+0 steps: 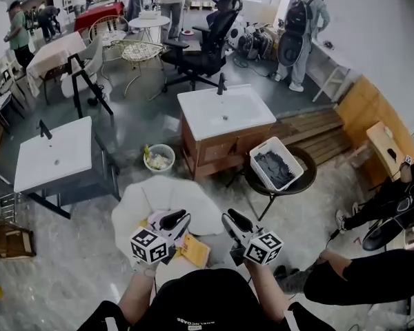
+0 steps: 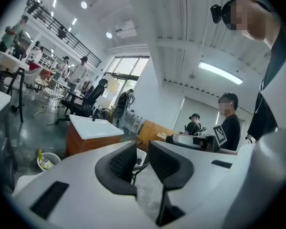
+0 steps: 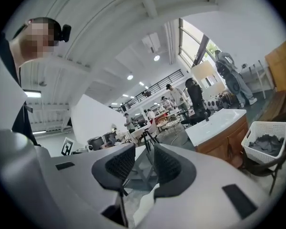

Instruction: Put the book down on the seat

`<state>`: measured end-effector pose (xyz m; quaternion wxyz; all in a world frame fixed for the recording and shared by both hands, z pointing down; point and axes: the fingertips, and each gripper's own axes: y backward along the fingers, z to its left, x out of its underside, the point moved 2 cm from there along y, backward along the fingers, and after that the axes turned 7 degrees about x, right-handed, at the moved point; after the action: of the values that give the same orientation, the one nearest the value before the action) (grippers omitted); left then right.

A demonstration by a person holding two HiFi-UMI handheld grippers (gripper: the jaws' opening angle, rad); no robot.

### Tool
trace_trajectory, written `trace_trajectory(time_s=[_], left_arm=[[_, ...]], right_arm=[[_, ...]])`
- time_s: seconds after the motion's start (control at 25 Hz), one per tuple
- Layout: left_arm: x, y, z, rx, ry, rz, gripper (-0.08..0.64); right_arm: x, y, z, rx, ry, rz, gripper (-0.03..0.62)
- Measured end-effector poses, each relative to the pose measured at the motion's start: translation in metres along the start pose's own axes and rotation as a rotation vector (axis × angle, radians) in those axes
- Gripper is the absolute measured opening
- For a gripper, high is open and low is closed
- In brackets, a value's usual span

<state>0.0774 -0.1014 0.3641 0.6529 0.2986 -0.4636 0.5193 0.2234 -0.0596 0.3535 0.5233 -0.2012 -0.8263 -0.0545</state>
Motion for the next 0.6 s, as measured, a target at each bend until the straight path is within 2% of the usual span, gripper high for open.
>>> trace_trajectory(time_s=[0.24,0.6], left_arm=[[-0.008,-0.017,-0.01,0.027,-0.039,-0.012,0.087],[-0.022,-0.037,-0.021,0.066,-0.065,0.005,0.087]], right_arm=[[-0.014,0.023,-0.019,0.042,0.022,-0.079,0.138],[-0.03,0.044,-0.031,0.092,0.039,-0.117,0.138]])
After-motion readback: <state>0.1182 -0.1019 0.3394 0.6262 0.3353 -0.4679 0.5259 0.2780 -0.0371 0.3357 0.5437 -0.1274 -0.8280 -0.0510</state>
